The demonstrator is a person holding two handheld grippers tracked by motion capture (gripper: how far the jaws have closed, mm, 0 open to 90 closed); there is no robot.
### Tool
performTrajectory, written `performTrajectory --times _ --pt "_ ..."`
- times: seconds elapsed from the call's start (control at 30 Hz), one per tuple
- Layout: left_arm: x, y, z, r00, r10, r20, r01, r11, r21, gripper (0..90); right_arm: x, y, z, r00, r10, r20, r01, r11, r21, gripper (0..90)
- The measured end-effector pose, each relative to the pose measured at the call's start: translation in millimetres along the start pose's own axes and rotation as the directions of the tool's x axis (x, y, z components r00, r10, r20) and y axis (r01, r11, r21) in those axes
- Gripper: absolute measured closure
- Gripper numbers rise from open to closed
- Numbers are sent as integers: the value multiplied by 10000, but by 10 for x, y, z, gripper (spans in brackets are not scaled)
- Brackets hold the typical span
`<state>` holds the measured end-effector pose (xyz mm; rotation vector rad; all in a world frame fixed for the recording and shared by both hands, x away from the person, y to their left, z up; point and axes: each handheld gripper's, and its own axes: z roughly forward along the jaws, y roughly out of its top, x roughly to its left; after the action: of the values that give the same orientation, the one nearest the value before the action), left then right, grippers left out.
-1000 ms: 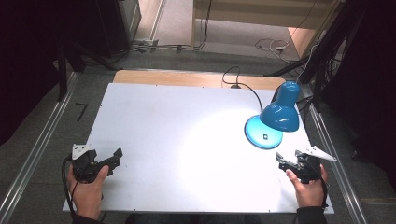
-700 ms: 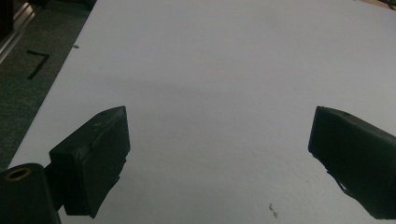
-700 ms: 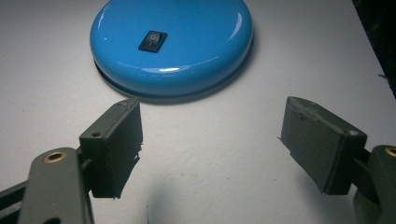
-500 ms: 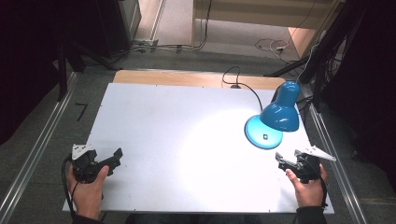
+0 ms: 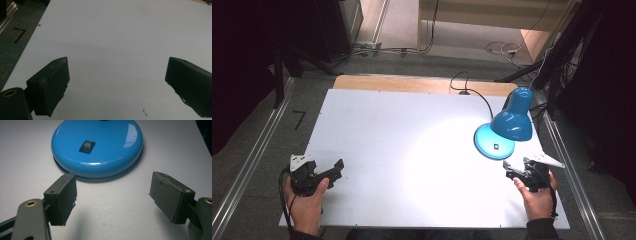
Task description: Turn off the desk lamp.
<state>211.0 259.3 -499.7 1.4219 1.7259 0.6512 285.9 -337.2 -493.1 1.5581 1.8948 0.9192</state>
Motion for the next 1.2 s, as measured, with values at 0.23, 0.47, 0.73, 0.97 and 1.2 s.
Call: performTrajectory --times 0.23,0.47,0.73,0.97,1.2 --pt "-10 -2 -4 10000 43 -4 -43 10000 16 59 -3 12 -13 10000 24 -45 -24 9999 -101 222" --pt "-5 -1 -3 10000 33 1 -33 10000 9 59 12 40 5 9999 37 -95 -39 9998 -198 247" --pt "-7 -2 -2 10000 78 -13 -78 10000 35 59 53 70 62 9998 -167 -141 163 9996 -244 284" --pt "-4 -4 0 10000 53 1 -53 10000 55 59 83 88 93 9995 -277 -181 272 9992 -295 317" --pt "-3 -1 6 10000 27 -8 -27 10000 25 60 94 101 113 9993 -293 -217 282 9985 -475 369"
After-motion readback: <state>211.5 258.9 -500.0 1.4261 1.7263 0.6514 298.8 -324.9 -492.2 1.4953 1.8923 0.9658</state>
